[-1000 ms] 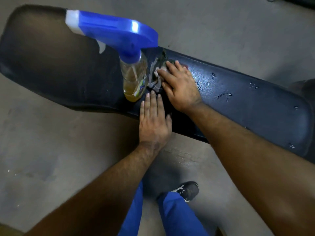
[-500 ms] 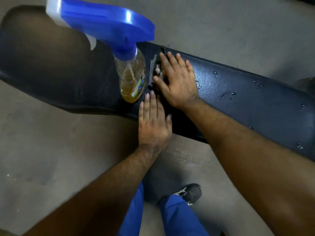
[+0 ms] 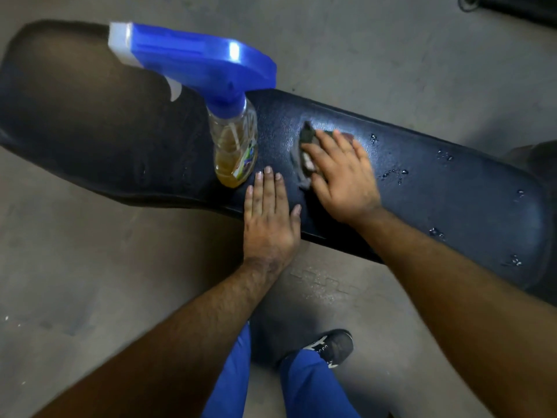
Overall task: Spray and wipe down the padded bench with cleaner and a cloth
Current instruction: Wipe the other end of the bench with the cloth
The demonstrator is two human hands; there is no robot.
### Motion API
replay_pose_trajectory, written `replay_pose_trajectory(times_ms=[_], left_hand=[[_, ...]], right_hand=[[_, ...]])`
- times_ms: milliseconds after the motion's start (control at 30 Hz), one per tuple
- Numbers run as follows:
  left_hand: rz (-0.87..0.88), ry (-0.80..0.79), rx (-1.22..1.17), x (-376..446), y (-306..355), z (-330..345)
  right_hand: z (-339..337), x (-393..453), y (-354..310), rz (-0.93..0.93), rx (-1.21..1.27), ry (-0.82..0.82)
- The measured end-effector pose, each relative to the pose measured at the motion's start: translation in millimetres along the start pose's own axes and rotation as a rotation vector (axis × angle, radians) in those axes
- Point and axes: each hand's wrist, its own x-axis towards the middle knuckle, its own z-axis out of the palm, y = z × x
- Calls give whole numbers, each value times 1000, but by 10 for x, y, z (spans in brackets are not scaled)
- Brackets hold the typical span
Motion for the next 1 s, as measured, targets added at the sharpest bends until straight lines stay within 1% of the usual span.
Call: replay_pose_trajectory(times_ms=[33,67,100,133,167,200,233,267,300,333,367,433,467,500,567,600,633,667,700,733,767,800,833,867,900,933,967,1000], left_hand=[[0,1,3,3,11,10],[-4,1,7,9,26,21],[-11,-1,15,17,34,24],[-20,-6,20,17,35,17],[-24,-12,15,10,33,4],[-25,-15,4,4,34,-12],[-21,-17,-8,9,37,-28],[-17,-21,-20,16,38,-38],[-15,-22,-27,15,27,-42],[-11,-17,-28,4,14,-37],[-4,-11,-28,2,9,-29],[-7,-10,-48,20,4,-32],[-10,-13,-70,20,-5,-52],[-7,-16,-96,23,-13,-75],[10,-20,-126,41,-48,-122],[20,-23,-126,42,-78,-129],[35,-23,-117,37,-101,-125],[52,-18,-102,30,-114,-115],[69,-15,-85,29,-127,-108],[80,-22,-75,33,-135,-104],[83,-35,-70,35,-144,-111],[81,-46,-67,31,-150,-127],[81,-58,-66,33,-153,-146],[88,-73,-71,38,-159,-164],[99,-87,-82,37,-172,-174],[107,-94,-91,33,-189,-190],[116,-88,-102,39,-201,-202],[127,-83,-114,50,-209,-206]], right_hand=[[-47,-13,163,49,-25,14],[-60,35,252,176,-34,28],[-52,112,225,332,-21,38],[-9,164,104,450,-11,49],[28,146,-50,468,-16,52],[71,67,-177,382,-22,50],[115,-65,-225,249,-21,34],[120,-211,-170,114,-34,-2],[91,-284,-29,20,-60,-23],[39,-249,119,13,-85,-14],[-9,-141,226,114,-95,8],[-8,99,162,447,-35,44],[25,106,11,509,-17,46],[71,18,-144,446,-33,49],[120,-358,-249,150,-33,9],[107,-540,-139,37,-44,-24],[67,-627,25,-13,-59,-34],[46,-628,150,46,-65,-19],[37,-595,172,190,-56,7],[75,-561,83,356,-57,52],[146,-555,-89,471,-73,87],[211,-600,-298,466,-96,96],[254,-695,-461,364,-106,79],[278,-822,-483,230,-117,31],[236,-927,-367,115,-140,-29],[169,-957,-180,57,-178,-48],[103,-914,-14,103,-201,-28],[70,-841,81,254,-202,5]])
